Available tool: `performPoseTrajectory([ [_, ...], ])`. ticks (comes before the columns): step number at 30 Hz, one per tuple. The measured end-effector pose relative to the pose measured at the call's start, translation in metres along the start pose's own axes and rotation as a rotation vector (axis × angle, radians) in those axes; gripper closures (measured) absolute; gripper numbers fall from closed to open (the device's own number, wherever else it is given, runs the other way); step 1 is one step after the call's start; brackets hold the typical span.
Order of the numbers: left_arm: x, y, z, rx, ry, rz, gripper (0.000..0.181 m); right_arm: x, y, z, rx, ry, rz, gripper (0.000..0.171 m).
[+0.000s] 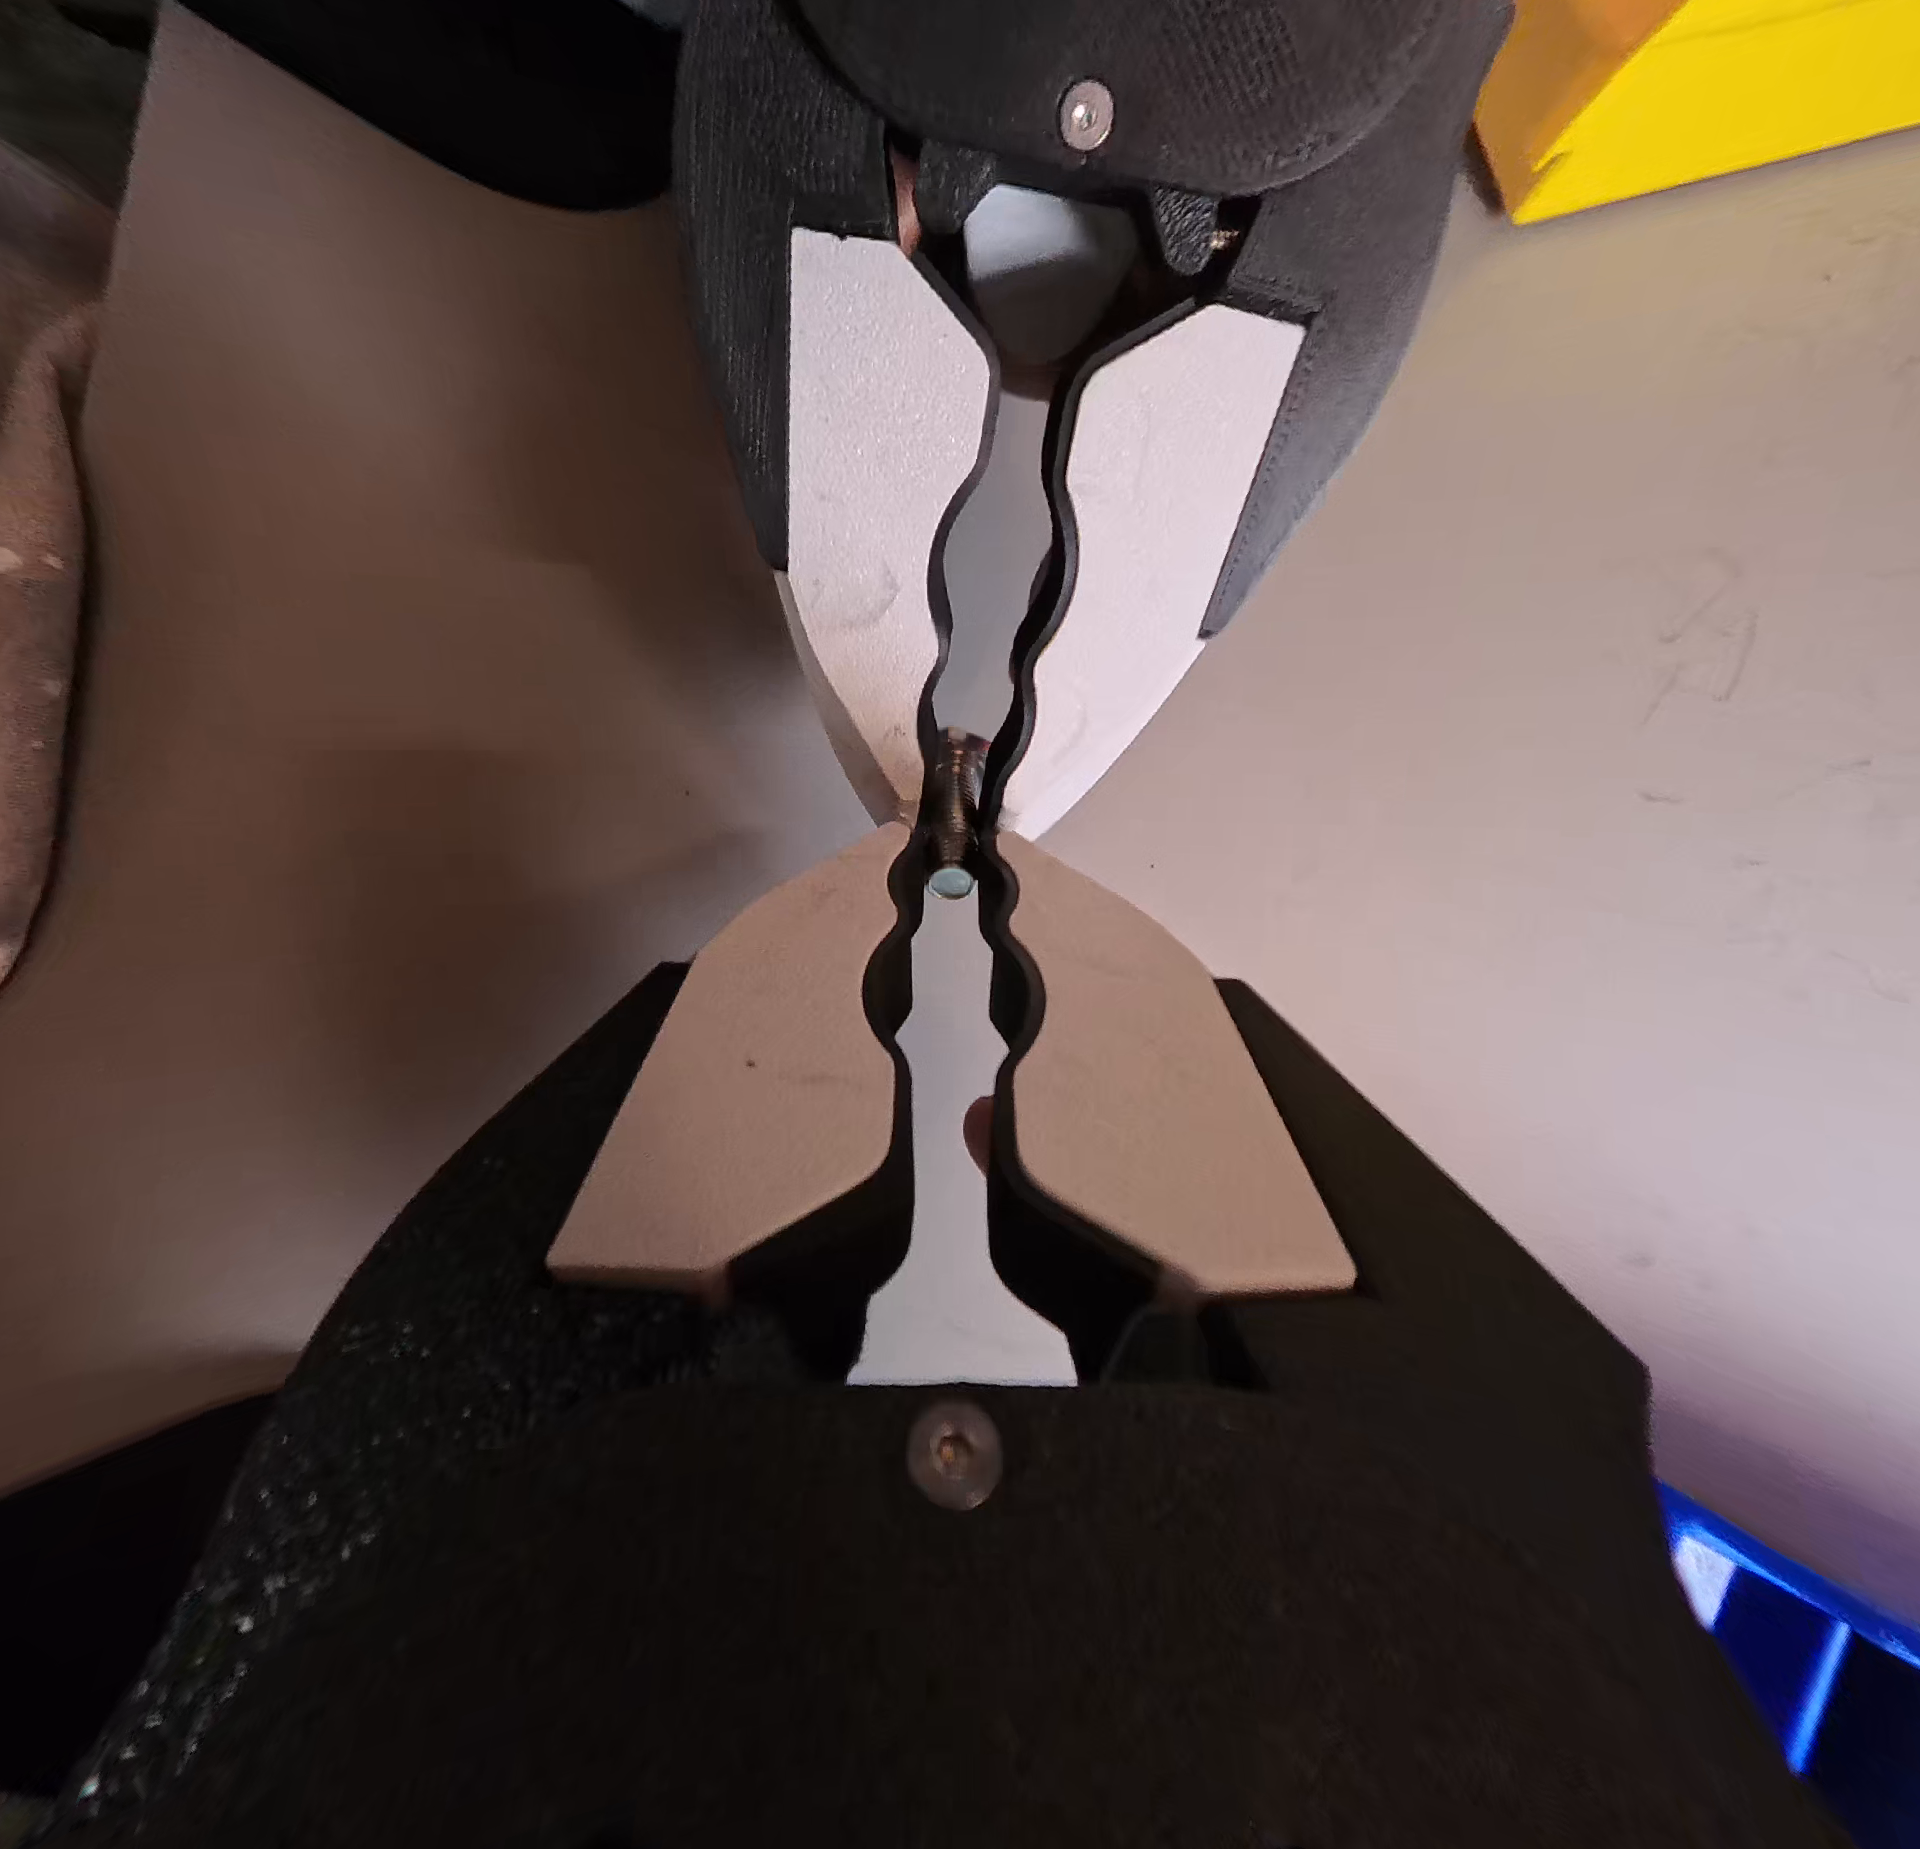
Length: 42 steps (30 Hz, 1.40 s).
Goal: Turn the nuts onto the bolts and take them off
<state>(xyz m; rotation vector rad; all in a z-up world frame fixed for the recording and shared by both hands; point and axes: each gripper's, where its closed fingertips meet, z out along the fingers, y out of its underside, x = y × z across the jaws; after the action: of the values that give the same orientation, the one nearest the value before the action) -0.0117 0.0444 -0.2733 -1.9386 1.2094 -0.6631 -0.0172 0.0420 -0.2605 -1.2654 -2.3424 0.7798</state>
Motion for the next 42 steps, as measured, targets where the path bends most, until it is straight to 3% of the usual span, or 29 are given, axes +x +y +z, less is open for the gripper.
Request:
performPoseTrajectory([
  [5,-0.02,-0.032,-0.033,0.249,-0.044,-0.1,0.171,0.027,-0.035,-0.036,0.345,0.101,0.089,0.153],
  [10,-0.044,-0.076,-0.098,0.557,-0.094,-0.144,0.171,0.062,-0.06,-0.086,0.689,0.247,0.198,0.144],
  [18,-0.031,-0.156,-0.183,0.843,-0.018,-0.004,0.171,0.057,-0.147,-0.116,0.93,0.192,0.129,0.14],
  [21,-0.025,-0.167,-0.191,0.878,0.008,0.034,0.171,0.053,-0.17,-0.124,0.987,0.202,0.102,0.141],
  [26,-0.024,-0.165,-0.178,0.875,0.018,0.025,0.171,0.056,-0.172,-0.125,1.011,0.285,0.11,0.148],
  [42,-0.01,-0.16,-0.165,0.867,0.154,0.045,0.171,0.04,-0.167,-0.115,1.039,0.094,0.091,0.152],
])
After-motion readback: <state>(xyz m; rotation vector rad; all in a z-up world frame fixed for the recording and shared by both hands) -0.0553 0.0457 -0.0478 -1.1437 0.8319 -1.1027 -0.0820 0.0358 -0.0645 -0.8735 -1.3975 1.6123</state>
